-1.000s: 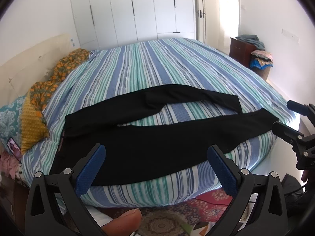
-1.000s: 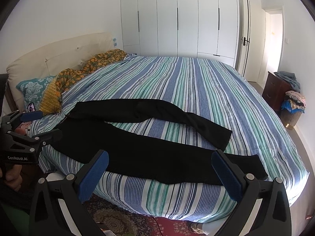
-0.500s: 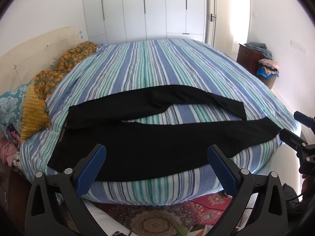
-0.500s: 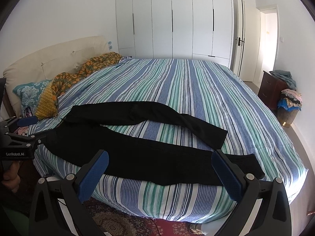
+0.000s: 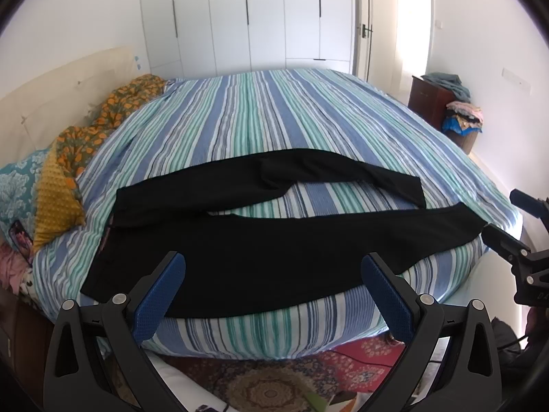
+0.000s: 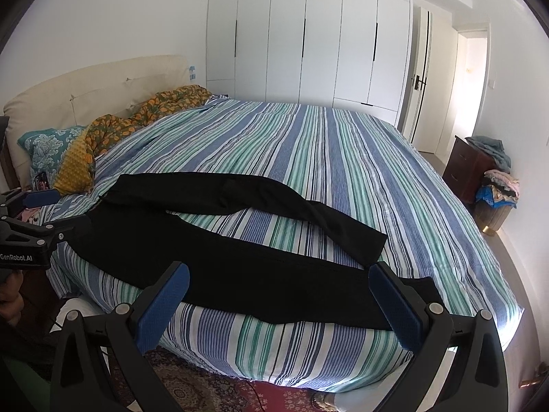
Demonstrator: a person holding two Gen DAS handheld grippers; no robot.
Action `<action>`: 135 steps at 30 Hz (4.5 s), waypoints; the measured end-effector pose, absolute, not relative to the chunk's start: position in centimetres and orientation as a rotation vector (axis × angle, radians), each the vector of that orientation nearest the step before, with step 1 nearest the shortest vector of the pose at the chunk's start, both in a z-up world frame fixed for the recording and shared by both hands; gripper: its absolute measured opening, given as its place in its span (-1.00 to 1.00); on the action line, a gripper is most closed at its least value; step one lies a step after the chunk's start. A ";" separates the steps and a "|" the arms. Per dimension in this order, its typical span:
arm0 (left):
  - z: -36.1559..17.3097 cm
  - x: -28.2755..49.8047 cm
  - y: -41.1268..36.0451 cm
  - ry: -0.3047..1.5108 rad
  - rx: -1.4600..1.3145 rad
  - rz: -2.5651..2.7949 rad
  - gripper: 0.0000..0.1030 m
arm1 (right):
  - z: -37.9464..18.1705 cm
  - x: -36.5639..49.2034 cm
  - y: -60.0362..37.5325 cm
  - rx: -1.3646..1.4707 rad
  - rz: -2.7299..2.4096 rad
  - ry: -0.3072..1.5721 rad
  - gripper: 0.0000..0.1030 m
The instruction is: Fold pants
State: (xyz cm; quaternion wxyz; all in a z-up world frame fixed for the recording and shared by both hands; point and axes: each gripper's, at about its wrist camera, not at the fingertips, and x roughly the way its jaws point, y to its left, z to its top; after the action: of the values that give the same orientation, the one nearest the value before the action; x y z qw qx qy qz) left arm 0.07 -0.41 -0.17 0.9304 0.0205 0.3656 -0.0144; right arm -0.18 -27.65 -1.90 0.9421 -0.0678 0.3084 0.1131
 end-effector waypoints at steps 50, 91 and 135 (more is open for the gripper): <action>-0.5 0.0 -1.0 0.755 0.056 -0.050 0.99 | -2.7 0.1 -27.5 -0.051 0.303 0.692 1.00; -0.8 -0.1 -1.3 0.761 0.058 -0.051 0.99 | -3.2 0.5 -26.8 -0.056 0.326 0.710 1.00; -6.7 7.7 0.6 0.960 0.023 0.022 0.99 | -22.7 29.1 -31.5 -0.565 0.179 0.917 -0.82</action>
State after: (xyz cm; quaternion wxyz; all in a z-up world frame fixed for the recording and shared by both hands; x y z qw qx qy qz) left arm 7.74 0.61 -6.75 0.8869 0.0112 0.4618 0.0105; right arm 29.13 -31.51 -22.68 0.8547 -0.2686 0.4361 0.0852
